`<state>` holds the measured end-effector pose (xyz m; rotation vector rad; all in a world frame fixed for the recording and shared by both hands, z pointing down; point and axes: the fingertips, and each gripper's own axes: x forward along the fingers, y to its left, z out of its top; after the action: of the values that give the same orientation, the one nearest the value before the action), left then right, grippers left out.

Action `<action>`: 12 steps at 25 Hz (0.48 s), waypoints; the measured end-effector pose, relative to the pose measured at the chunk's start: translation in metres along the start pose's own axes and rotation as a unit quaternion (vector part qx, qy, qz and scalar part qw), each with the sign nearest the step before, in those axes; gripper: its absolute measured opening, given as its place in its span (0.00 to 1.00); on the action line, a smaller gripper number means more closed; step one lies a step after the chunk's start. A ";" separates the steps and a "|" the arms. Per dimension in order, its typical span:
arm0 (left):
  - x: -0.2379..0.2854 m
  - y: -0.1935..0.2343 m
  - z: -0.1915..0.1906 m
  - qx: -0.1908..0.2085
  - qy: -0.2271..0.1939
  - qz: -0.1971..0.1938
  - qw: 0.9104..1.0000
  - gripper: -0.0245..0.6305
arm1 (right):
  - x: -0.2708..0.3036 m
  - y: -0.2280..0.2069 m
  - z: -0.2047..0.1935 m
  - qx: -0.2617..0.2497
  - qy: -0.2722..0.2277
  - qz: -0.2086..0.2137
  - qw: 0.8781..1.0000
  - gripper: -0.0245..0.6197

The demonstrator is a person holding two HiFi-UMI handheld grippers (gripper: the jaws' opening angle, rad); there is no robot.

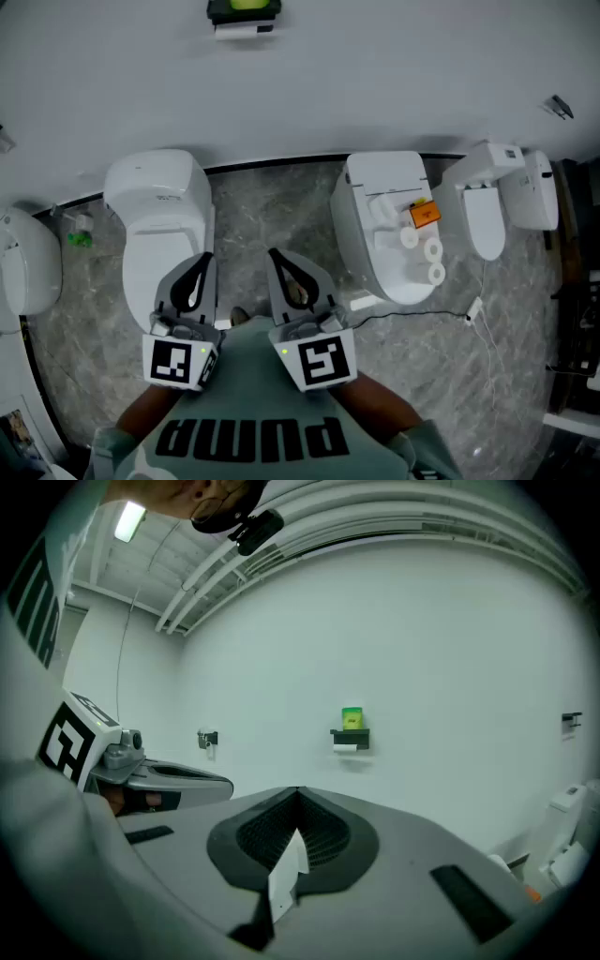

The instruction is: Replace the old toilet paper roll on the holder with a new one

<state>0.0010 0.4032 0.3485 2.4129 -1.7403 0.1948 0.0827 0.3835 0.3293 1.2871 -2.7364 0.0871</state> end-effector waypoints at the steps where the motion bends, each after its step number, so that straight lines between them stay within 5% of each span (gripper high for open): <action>1: 0.002 0.000 0.000 0.000 0.000 0.000 1.000 0.04 | 0.001 -0.001 -0.001 -0.001 0.000 0.001 1.000 0.04; 12: 0.024 -0.006 0.003 0.006 0.000 0.014 1.000 0.04 | 0.011 -0.019 -0.003 -0.023 0.006 0.029 0.999 0.04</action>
<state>0.0144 0.3826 0.3502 2.3970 -1.7798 0.2101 0.0905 0.3637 0.3333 1.1911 -2.7483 0.0364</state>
